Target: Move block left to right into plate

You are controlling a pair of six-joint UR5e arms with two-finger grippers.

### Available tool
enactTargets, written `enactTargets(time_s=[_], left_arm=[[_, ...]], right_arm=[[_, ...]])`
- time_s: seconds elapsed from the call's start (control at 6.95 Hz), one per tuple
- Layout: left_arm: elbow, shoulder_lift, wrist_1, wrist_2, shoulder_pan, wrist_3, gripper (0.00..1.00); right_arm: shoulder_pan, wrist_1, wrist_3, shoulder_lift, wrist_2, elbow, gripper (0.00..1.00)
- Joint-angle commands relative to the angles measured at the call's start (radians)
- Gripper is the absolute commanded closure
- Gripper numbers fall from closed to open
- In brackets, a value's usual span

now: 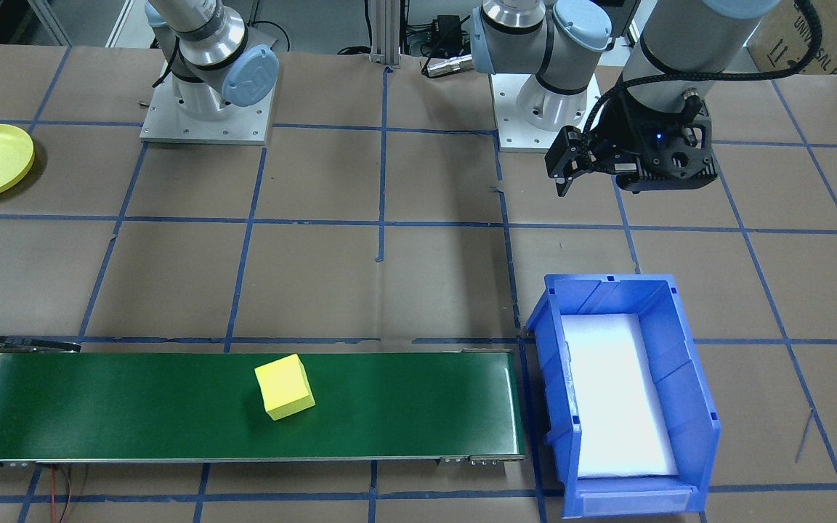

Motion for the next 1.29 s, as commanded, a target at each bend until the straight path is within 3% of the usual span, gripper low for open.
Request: enactTargets(time_s=[0.0, 0.14, 0.29, 0.43, 0.58, 0.86, 1.01, 1.15], left_arm=[[-0.019, 0.0, 0.002, -0.001, 0.0, 0.002, 0.0], [-0.02, 0.0, 0.002, -0.001, 0.002, 0.0, 0.0], [-0.02, -0.003, 0.002, -0.003, 0.002, 0.002, 0.0], [-0.02, -0.003, 0.003, -0.003, 0.002, 0.002, 0.0], [-0.02, -0.003, 0.018, -0.003, 0.002, 0.0, 0.0], [-0.02, -0.005, 0.02, -0.003, 0.002, 0.0, 0.0], [-0.022, -0.005, 0.021, -0.003, 0.002, 0.002, 0.0], [-0.025, -0.005, 0.023, -0.003, 0.002, 0.0, 0.0]], right_arm=[[-0.191, -0.111, -0.203, 0.047, 0.011, 0.078, 0.81], [-0.2, -0.149, -0.21, 0.099, 0.01, 0.076, 0.77], [-0.202, -0.15, -0.21, 0.118, 0.011, 0.081, 0.48], [-0.202, -0.15, -0.21, 0.118, 0.008, 0.075, 0.12], [-0.202, -0.145, -0.209, 0.11, -0.005, 0.072, 0.0], [-0.181, -0.087, -0.192, 0.039, 0.01, 0.049, 0.0], [-0.073, -0.044, -0.082, -0.001, 0.063, 0.027, 0.0], [0.064, -0.044, 0.08, -0.005, 0.08, 0.001, 0.0]])
